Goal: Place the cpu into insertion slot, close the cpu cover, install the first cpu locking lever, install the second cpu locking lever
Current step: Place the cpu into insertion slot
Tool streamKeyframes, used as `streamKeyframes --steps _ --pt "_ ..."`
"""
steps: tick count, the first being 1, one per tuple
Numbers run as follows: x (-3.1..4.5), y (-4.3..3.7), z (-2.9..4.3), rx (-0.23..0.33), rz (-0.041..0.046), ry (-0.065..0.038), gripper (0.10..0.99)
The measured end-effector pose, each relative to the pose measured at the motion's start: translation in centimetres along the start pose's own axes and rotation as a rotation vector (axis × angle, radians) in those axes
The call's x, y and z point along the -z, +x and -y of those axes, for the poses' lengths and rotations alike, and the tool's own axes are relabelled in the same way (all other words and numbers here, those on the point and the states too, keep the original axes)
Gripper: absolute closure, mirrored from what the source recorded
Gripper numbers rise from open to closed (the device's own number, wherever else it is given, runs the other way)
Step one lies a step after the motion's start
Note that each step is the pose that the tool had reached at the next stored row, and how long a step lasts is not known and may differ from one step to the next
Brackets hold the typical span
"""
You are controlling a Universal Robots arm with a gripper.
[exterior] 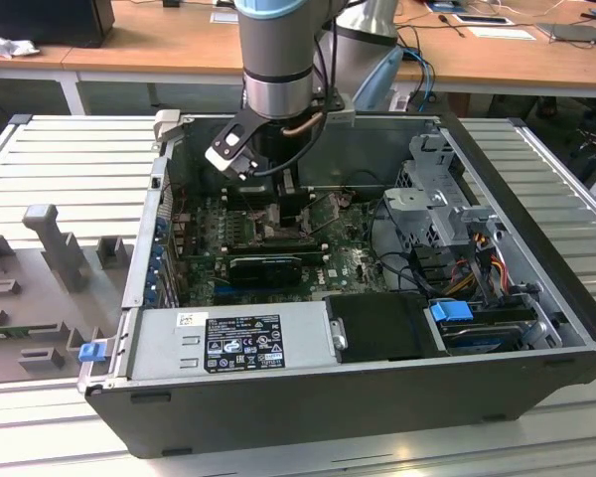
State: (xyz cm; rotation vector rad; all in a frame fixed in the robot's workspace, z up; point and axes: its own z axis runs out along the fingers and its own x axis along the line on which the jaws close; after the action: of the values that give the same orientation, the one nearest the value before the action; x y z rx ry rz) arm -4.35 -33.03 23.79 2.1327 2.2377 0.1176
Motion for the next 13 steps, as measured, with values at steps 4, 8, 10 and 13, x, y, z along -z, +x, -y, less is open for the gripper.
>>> streamKeyframes --steps 4,8,10,13 --pt "-0.97 0.42 0.44 -0.029 0.0025 0.000 0.557" --pt "-1.63 0.85 0.48 -0.032 0.0027 -0.001 0.557" --pt "-1.99 0.92 0.51 -0.036 0.0030 -0.001 0.557" --pt "-2.59 1.00 0.59 -0.059 0.0051 -0.001 0.557"
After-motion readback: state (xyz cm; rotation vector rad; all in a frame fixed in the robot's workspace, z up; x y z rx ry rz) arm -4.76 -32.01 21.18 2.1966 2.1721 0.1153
